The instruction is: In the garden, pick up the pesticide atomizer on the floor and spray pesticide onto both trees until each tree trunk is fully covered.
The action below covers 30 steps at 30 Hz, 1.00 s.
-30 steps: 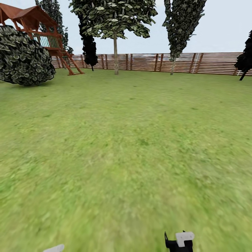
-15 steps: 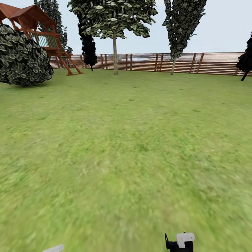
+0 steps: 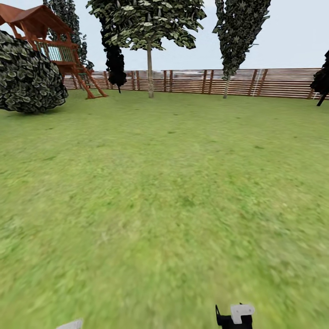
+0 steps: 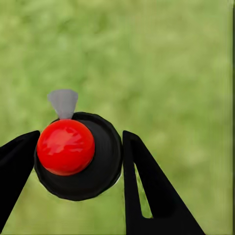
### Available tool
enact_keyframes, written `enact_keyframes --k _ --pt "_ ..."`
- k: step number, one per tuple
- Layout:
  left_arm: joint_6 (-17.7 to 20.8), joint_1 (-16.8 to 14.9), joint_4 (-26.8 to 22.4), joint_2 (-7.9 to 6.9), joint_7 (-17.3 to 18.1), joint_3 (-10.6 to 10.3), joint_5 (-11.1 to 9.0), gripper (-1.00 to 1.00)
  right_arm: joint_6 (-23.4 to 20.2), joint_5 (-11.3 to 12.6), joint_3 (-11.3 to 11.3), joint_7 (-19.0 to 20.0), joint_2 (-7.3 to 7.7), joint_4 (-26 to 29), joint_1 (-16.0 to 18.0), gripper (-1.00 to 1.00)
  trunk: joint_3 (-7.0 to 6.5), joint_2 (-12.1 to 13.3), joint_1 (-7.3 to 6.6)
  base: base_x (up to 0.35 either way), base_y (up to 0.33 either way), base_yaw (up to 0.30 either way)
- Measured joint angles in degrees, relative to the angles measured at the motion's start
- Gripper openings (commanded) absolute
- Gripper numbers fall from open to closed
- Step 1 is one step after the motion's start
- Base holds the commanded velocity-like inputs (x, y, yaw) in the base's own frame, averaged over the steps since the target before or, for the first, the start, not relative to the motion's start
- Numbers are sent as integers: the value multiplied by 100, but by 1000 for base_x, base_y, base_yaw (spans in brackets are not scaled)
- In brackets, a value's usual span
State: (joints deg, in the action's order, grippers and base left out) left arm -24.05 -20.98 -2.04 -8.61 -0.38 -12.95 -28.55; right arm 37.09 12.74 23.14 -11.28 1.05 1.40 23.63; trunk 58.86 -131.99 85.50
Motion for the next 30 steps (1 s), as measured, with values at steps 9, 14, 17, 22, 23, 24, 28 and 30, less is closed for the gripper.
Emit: enact_keyframes --k 9,14,17,22,23,24,28,30 --pt "-5 0 0 8 3 -2 -1 -100 0 1 -1 0 0 0 0 100 0 0 0 339 0 0" --pt "-5 0 0 8 0 -2 -4 -100 0 1 -2 0 0 0 0 100 0 0 0 340 0 0" --pt "-5 0 0 9 6 -2 -2 -100 0 -1 -2 0 0 0 0 100 0 0 0 340 0 0" --pt "-5 0 0 9 6 -2 -1 -100 0 1 0 0 0 0 0 100 0 0 0 340 0 0" --pt "-5 0 0 9 6 -2 0 -100 0 1 0 0 0 0 0 100 0 0 0 340 0 0" --pt "-5 0 0 9 6 -2 0 -100 0 1 -1 0 0 0 0 100 0 0 0 340 0 0" --pt "-5 0 0 11 7 -2 0 -100 0 0 -2 0 0 0 0 100 0 0 0 339 0 0" --pt "-5 0 0 12 6 -3 0 -100 0 0 -3 0 0 0 0 100 0 0 0 340 0 0"
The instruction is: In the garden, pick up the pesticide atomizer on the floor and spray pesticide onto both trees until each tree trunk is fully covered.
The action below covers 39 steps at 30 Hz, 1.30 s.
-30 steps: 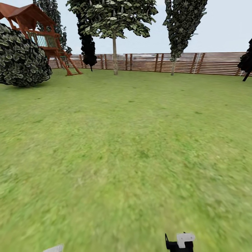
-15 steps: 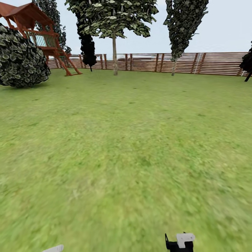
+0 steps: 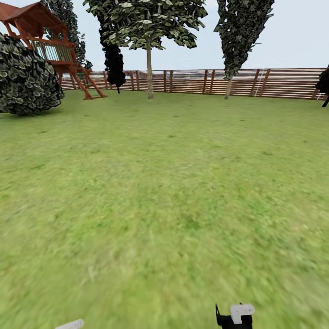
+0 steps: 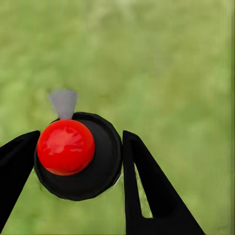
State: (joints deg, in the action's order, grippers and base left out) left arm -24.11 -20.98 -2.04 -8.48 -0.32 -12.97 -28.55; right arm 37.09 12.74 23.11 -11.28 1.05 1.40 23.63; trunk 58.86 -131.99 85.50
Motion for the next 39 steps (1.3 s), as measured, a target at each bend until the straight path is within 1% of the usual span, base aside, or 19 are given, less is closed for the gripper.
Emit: enact_keyframes --k 14,18,21,25,32,39 --pt "0 0 0 3 -6 1 -8 -100 0 -1 -1 0 0 0 0 100 0 0 0 339 0 0" --pt "0 0 0 41 1 -13 21 -100 0 -1 2 0 0 0 0 100 0 0 0 340 0 0" --pt "0 0 0 16 -1 2 0 -100 0 0 -1 0 -2 0 0 100 0 0 0 340 0 0" --pt "0 0 0 20 -5 -2 -1 -100 0 0 3 3 -6 2 0 100 0 0 0 339 0 3" --pt "0 1 -1 32 -7 0 -11 -100 7 -8 3 10 -1 3 1 100 0 0 0 339 0 190" --pt "0 0 0 40 -7 1 -16 -100 1 -8 3 0 0 1 0 100 0 0 0 339 0 19"
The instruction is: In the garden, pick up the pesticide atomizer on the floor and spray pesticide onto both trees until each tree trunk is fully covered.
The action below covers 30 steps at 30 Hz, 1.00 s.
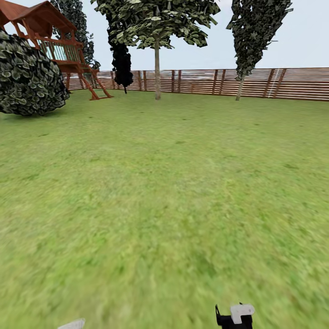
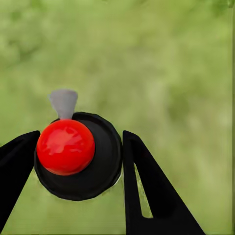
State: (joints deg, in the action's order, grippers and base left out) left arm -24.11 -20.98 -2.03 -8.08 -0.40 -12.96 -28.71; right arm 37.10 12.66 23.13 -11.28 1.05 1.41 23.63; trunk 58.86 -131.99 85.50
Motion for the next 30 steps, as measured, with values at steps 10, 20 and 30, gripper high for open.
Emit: enact_keyframes --k 10,20,30 --pt "2 1 -1 -15 0 8 -10 -100 -1 0 0 18 -1 -2 1 100 8 0 0 340 0 68" --pt "9 0 0 -16 0 9 -12 -100 -1 0 1 8 0 -1 0 100 18 0 0 339 0 43" --pt "9 0 0 -52 0 18 -11 -100 -1 0 1 6 0 -1 0 100 18 0 0 339 0 0"
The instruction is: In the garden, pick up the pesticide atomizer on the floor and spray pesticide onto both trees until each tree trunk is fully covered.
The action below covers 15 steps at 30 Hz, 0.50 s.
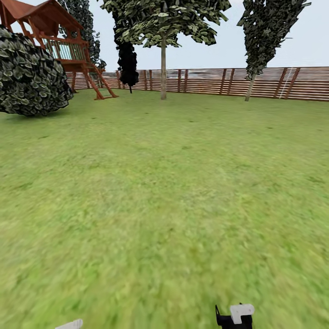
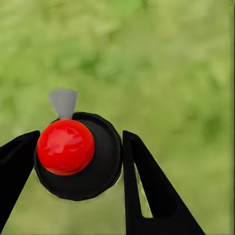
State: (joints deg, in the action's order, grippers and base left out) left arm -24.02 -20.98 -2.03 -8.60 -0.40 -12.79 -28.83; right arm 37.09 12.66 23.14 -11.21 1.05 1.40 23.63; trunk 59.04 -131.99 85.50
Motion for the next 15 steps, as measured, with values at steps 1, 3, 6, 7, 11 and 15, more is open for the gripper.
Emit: enact_keyframes --k 1,3,6,7,11,15 --pt "0 0 0 1 0 0 0 -100 0 0 0 1 0 0 0 100 0 0 0 340 0 0" --pt "0 0 0 0 0 0 0 -100 0 0 0 0 0 0 0 100 0 0 0 339 0 0" --pt "0 0 0 -1 0 0 0 -100 0 0 0 1 0 0 0 100 0 0 0 340 0 0" --pt "0 0 0 -1 0 0 0 -100 0 0 0 1 0 0 0 100 0 0 0 340 0 0" --pt "0 0 0 -1 0 0 0 -100 0 0 0 0 0 0 0 100 0 0 0 339 0 0" --pt "0 0 0 -1 0 0 0 -100 0 0 0 1 0 0 0 100 0 0 0 339 0 0"
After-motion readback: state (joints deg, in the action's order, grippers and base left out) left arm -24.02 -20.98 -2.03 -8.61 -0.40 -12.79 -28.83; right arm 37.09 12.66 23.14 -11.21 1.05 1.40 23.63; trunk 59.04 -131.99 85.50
